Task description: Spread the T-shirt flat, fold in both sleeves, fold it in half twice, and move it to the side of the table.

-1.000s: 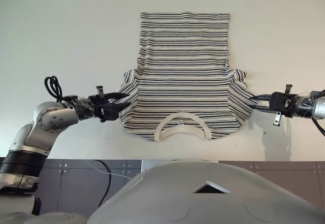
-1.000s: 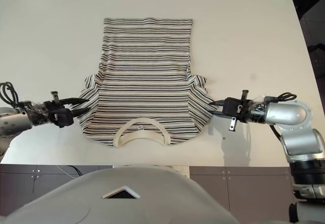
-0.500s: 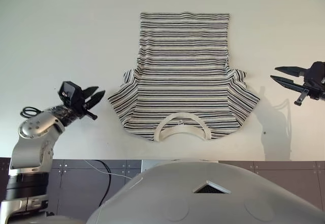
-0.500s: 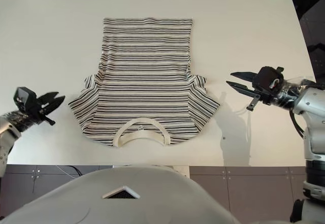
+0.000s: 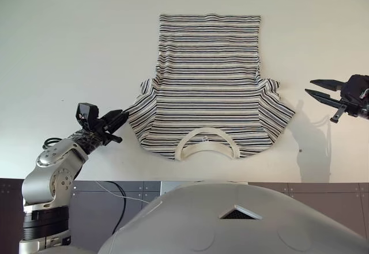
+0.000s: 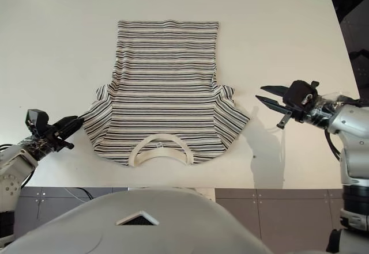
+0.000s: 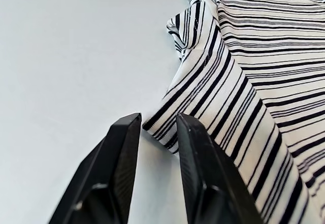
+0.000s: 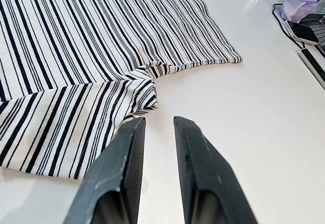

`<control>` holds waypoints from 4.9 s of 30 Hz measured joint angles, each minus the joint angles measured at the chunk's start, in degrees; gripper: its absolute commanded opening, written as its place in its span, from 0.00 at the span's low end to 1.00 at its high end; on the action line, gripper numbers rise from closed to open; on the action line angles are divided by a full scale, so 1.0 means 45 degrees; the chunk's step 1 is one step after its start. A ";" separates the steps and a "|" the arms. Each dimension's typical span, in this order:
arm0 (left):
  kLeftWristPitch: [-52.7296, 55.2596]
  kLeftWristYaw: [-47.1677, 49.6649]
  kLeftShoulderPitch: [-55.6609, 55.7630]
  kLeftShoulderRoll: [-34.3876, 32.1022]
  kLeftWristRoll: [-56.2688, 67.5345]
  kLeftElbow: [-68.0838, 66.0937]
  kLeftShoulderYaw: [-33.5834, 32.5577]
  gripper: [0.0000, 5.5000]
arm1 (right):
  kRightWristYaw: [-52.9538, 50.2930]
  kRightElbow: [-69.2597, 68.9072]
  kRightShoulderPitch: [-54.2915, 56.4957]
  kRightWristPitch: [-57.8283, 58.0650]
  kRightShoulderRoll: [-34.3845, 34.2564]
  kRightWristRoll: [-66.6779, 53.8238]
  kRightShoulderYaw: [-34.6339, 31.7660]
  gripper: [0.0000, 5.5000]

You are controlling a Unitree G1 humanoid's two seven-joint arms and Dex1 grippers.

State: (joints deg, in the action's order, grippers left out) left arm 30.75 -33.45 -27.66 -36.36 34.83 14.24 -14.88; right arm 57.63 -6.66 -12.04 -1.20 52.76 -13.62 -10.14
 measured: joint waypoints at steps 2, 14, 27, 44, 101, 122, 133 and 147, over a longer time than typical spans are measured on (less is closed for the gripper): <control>0.0052 -0.0133 0.0097 0.0064 0.0072 0.0000 -0.0044 0.15 | -0.0005 -0.0004 -0.0002 0.0000 -0.0050 0.0006 0.0007 0.18; 0.0178 -0.0962 0.0302 0.0199 0.0330 0.0007 -0.0384 0.02 | -0.0208 -0.0121 -0.0018 0.0000 -0.0191 0.0141 0.0049 0.18; -0.0504 -0.2479 0.0273 -0.0034 -0.0177 0.2648 0.0396 0.02 | -0.0548 -0.0369 -0.0218 -0.0005 -0.0532 0.0482 0.0228 0.18; -0.3822 -0.2727 0.2253 -0.0749 -0.6523 0.1663 0.6180 0.20 | -0.0383 0.0376 0.1349 -0.0150 -0.0624 0.0751 0.1417 0.18; -0.5695 0.1233 0.4633 0.2596 -0.8033 -0.0813 0.4316 0.20 | -0.5088 -0.2460 -0.2357 0.8891 -0.4779 -0.5192 -0.1519 0.02; -0.5194 0.1207 0.4850 0.2583 -0.8325 -0.0117 0.4833 0.20 | -0.4175 -0.6383 -0.2074 0.6856 -0.3725 -0.1461 0.3432 0.02; -0.5257 0.1066 0.4948 0.2378 -0.8791 -0.0122 0.5245 0.20 | -0.4224 -0.5767 -0.1989 0.6708 -0.3618 -0.0531 0.4374 0.16; -1.1776 -0.1684 -0.0284 -0.2052 -0.9473 -0.0613 0.4230 0.20 | -0.2298 -0.4972 -0.3011 0.6277 -0.2484 -0.3050 0.1448 0.16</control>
State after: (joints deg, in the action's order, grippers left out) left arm -22.23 -41.03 -28.94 -45.59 -7.79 11.49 4.16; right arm 47.29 -29.03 -25.59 27.05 41.59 -27.34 -3.63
